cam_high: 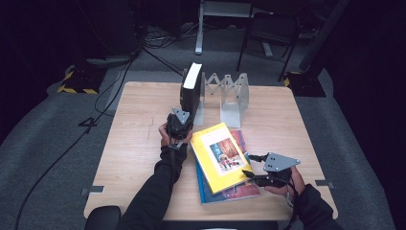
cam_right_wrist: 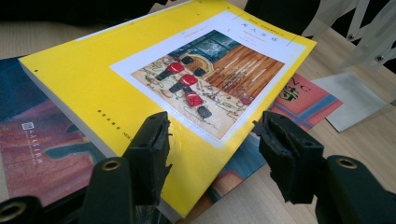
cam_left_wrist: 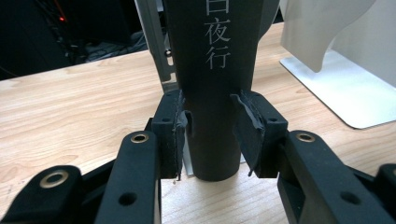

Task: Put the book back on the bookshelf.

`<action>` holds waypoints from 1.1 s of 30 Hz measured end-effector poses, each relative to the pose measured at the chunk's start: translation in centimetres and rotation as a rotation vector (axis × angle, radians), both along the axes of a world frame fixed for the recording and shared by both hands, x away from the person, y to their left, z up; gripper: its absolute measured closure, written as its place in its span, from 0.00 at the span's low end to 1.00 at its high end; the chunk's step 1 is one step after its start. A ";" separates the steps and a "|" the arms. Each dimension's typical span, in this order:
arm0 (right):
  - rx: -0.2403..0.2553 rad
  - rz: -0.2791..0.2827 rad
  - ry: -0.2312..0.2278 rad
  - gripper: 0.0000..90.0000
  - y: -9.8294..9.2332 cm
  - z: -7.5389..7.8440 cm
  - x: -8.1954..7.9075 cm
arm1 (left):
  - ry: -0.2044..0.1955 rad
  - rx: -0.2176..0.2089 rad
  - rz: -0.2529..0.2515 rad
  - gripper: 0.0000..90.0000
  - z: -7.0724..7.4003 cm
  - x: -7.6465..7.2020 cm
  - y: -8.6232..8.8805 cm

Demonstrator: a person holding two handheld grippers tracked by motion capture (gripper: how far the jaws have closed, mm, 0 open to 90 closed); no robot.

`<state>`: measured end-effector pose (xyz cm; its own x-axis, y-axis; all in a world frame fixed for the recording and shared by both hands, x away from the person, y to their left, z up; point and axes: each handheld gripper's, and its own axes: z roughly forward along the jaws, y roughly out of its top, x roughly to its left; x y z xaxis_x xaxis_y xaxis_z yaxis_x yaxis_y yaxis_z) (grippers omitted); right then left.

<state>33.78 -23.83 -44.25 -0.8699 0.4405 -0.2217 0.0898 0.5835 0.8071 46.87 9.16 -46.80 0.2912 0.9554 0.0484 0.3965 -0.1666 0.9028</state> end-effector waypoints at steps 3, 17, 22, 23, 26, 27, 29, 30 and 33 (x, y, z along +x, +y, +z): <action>0.004 -0.010 -0.001 0.46 0.0 0.1 0.0 | 0.001 0.014 -0.038 0.65 0.1 -0.2 0.5; 0.037 -0.028 0.028 0.43 -0.2 0.3 -0.3 | 0.045 0.154 -0.222 0.53 0.7 -2.5 2.9; 0.047 -0.032 0.037 0.42 -0.5 0.4 -0.5 | 0.087 0.183 -0.271 0.52 0.2 -3.3 3.8; 0.045 -0.032 0.040 0.41 -0.5 0.4 -0.6 | 0.095 0.188 -0.286 0.51 0.1 -3.5 4.0; 0.041 -0.040 0.044 0.38 -0.7 0.3 -0.7 | 0.113 0.202 -0.321 0.48 0.0 -4.1 4.4; 0.041 -0.045 0.051 0.38 -0.7 0.2 -0.8 | 0.117 0.202 -0.326 0.48 -0.1 -4.2 4.6; 0.040 -0.045 0.052 0.38 -0.8 0.2 -0.8 | 0.126 0.203 -0.336 0.47 -0.1 -4.5 4.9; 0.045 -0.044 0.058 0.38 -0.9 0.2 -0.9 | 0.139 0.206 -0.346 0.46 -0.2 -4.9 5.2; 0.049 -0.044 0.066 0.38 -1.1 0.2 -1.0 | 0.152 0.209 -0.363 0.45 -0.4 -5.4 5.6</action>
